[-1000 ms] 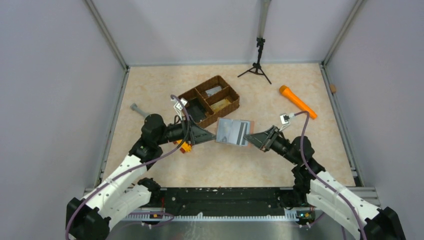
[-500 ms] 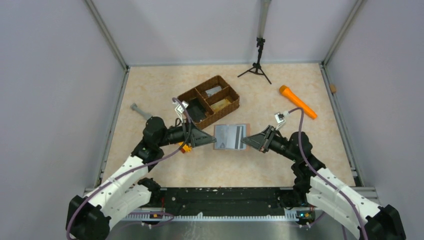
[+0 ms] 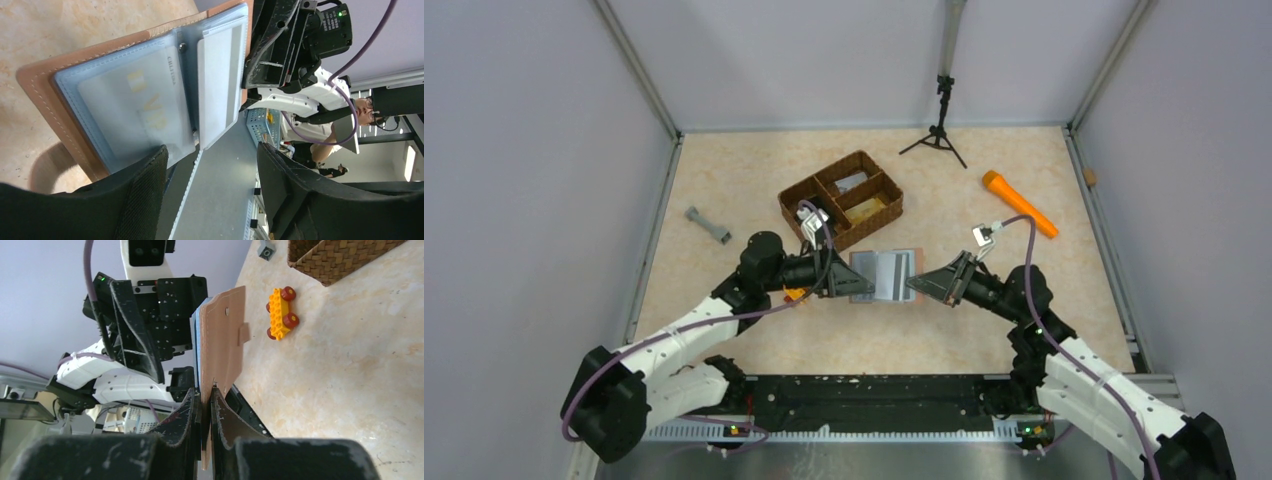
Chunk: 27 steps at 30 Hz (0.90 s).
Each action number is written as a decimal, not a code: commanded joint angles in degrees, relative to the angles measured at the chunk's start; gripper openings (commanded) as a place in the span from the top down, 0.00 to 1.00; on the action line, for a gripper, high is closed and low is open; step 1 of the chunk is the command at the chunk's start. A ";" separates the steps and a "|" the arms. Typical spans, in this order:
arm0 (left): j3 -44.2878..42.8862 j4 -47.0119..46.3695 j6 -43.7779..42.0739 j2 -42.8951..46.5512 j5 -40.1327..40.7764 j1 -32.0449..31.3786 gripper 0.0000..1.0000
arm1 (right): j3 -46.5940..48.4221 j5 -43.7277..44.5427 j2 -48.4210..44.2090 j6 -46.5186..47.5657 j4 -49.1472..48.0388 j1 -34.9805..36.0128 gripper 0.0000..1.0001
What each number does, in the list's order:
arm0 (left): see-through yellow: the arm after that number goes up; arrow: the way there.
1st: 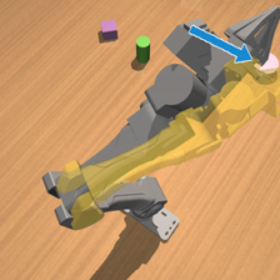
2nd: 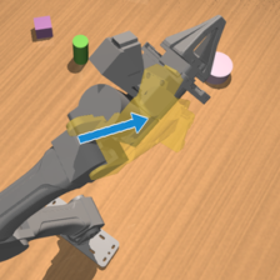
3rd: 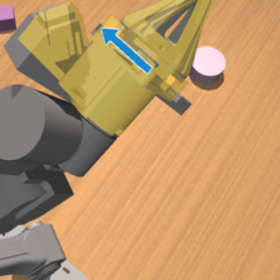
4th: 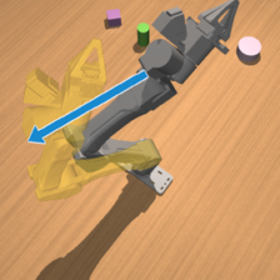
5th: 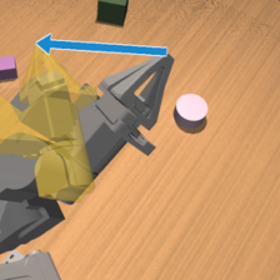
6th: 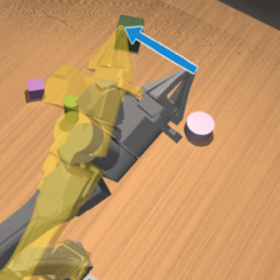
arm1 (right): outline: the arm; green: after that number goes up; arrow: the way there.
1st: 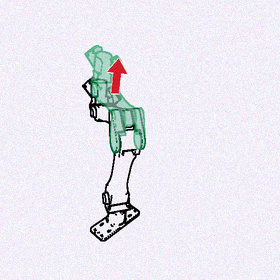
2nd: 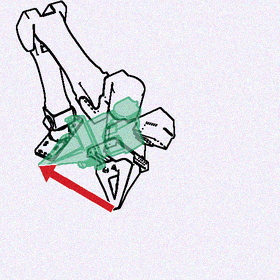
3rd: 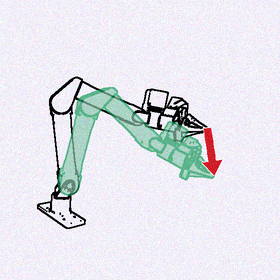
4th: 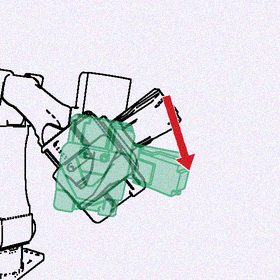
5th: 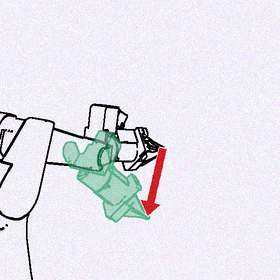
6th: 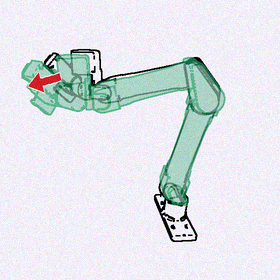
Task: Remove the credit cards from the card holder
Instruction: Remove the credit card from the card holder.
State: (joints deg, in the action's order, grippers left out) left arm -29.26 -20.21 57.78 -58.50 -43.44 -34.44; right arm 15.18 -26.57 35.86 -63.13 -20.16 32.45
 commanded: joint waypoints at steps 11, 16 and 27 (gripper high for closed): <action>-3.43 -10.12 0.76 -5.95 -2.66 -1.26 0.41 | -0.32 -3.40 1.65 -4.51 -10.23 -0.59 1.00; -3.26 -19.27 5.48 -9.38 -5.88 -1.51 0.50 | -1.83 -4.40 2.56 -6.18 -13.63 -0.54 1.00; -2.72 -25.31 9.45 -10.69 -8.26 -1.67 0.83 | -2.19 -3.78 0.01 -6.23 -12.30 -0.54 1.00</action>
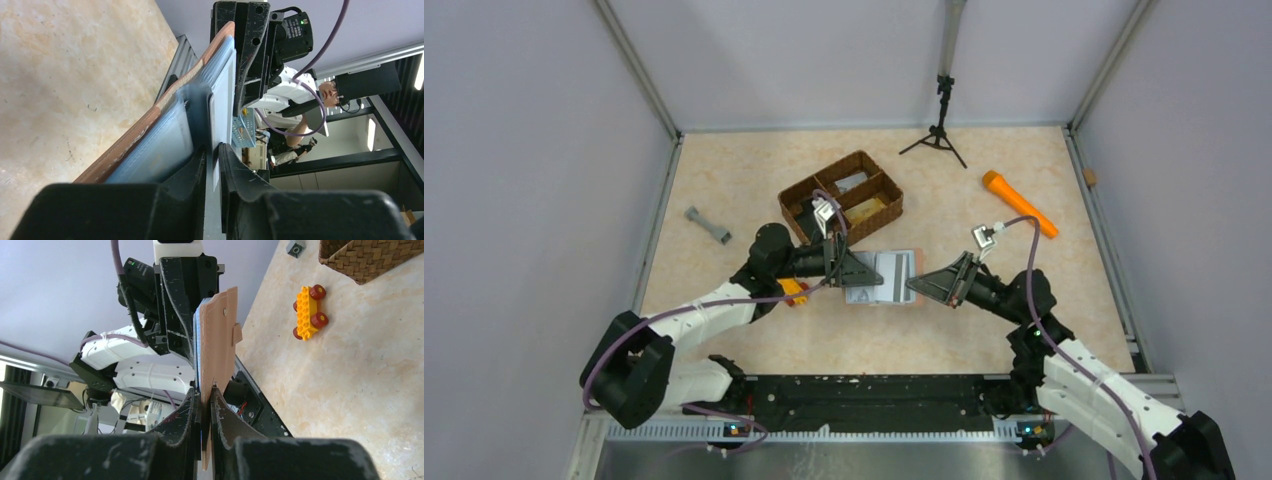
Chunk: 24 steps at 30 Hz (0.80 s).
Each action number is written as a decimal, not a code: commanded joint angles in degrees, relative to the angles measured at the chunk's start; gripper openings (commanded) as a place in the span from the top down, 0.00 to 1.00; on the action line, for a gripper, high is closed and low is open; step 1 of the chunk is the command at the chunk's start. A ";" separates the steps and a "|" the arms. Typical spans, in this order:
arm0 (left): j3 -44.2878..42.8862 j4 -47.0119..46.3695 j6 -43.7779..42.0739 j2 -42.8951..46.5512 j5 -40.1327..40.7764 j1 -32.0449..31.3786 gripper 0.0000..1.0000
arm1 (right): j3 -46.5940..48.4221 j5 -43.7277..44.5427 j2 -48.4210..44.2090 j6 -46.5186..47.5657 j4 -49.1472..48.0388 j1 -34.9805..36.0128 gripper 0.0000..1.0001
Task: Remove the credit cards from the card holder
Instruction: Remove the credit card from the card holder.
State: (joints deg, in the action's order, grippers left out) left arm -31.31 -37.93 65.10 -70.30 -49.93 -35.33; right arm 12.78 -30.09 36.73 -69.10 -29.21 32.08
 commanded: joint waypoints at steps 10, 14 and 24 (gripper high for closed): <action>4.90 -16.69 7.09 3.81 -0.15 -0.77 0.79 | -0.04 -2.03 0.52 -0.23 -4.55 -0.17 1.00; 4.86 -13.29 5.41 6.11 0.40 -0.75 0.85 | -0.11 -3.11 2.33 -0.68 -6.53 -0.17 1.00; 3.98 -4.65 0.61 10.94 2.36 -0.59 1.00 | 0.41 -2.88 3.21 -0.54 -7.24 -0.17 1.00</action>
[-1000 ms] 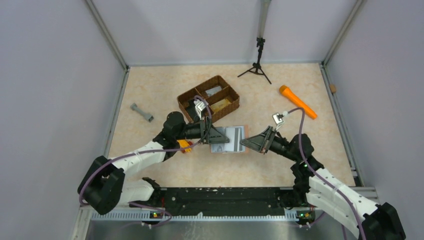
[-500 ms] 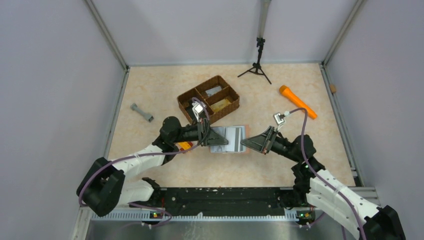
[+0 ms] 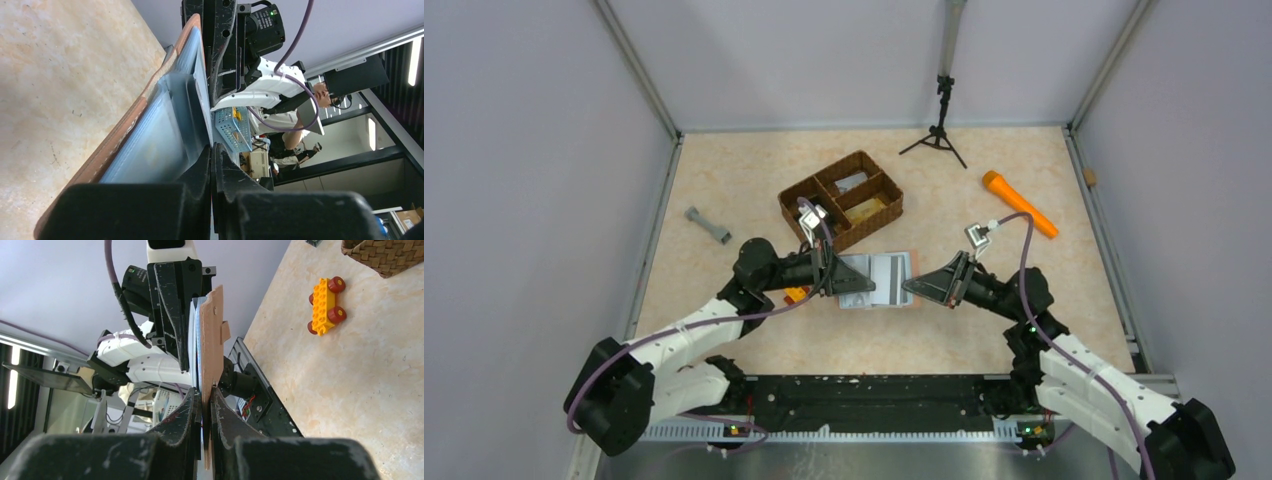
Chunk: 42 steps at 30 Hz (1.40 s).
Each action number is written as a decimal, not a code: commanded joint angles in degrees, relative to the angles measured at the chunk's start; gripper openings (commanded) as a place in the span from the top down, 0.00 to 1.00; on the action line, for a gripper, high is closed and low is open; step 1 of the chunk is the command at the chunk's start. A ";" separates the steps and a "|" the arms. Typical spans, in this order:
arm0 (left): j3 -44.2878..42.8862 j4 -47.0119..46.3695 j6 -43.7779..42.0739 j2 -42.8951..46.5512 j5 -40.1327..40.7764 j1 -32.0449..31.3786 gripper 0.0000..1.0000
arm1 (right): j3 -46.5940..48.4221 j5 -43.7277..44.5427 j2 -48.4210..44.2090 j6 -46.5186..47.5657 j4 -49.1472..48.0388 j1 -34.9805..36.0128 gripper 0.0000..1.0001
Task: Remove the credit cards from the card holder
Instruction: Remove the credit card from the card holder, then place the credit card in the storage box.
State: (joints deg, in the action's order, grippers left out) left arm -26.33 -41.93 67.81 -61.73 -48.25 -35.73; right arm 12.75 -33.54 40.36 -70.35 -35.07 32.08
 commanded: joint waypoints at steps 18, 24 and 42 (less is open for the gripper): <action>-0.59 1.24 -2.84 2.13 -1.24 2.57 1.00 | 1.05 6.28 -10.21 3.63 10.87 -0.17 1.00; 0.96 4.92 -3.88 5.19 0.02 5.46 1.00 | 3.17 11.48 -12.33 8.29 19.55 -0.80 1.00; -23.97 52.45 -36.72 -1.88 29.77 7.79 1.00 | 20.56 36.83 -14.09 35.82 51.09 -1.14 1.00</action>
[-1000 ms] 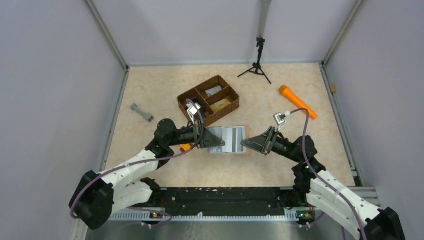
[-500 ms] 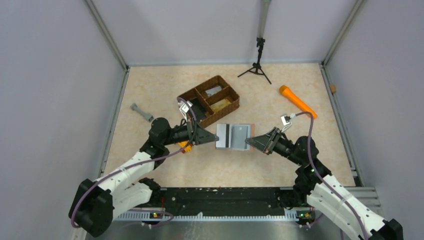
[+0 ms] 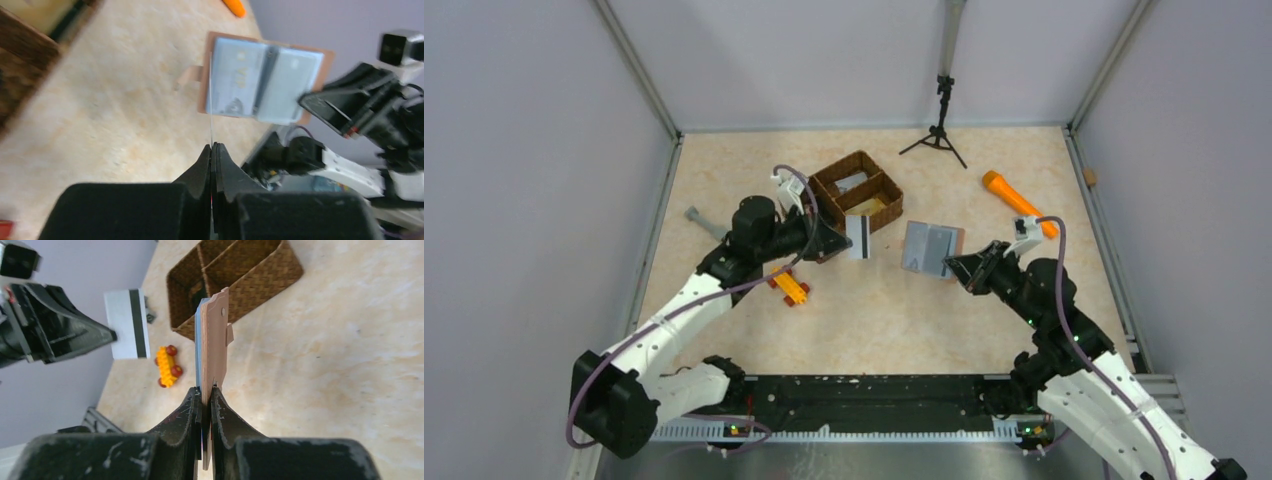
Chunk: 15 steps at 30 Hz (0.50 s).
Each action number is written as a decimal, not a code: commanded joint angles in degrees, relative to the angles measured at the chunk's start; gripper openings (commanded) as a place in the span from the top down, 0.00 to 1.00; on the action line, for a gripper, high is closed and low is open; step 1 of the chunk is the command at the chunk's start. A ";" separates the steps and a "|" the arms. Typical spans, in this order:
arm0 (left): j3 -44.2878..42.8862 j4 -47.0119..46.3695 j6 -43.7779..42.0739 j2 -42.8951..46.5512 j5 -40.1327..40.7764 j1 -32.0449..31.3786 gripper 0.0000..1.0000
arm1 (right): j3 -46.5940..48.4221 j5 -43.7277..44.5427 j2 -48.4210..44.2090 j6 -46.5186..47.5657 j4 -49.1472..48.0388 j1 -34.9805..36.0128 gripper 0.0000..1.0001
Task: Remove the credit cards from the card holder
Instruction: Place the credit card in the storage box.
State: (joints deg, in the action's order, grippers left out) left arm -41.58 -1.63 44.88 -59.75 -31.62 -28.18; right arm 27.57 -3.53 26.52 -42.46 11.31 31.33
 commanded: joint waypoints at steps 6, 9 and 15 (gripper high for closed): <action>-29.52 26.47 -37.23 -17.74 35.85 0.16 1.00 | 8.73 9.33 -0.58 12.73 7.18 -0.39 1.00; -33.72 22.42 -46.84 -24.16 43.04 0.11 1.00 | 8.80 8.66 -1.29 13.74 6.15 -0.39 1.00; -41.93 15.59 -62.56 -37.91 53.78 -0.58 1.00 | 7.88 8.87 -1.42 14.98 3.15 -0.39 1.00</action>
State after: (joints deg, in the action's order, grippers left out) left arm -78.22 17.63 -2.39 -90.67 10.90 -28.21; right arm 33.17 4.16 25.56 -29.56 19.20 31.31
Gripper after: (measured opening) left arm 0.004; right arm 0.068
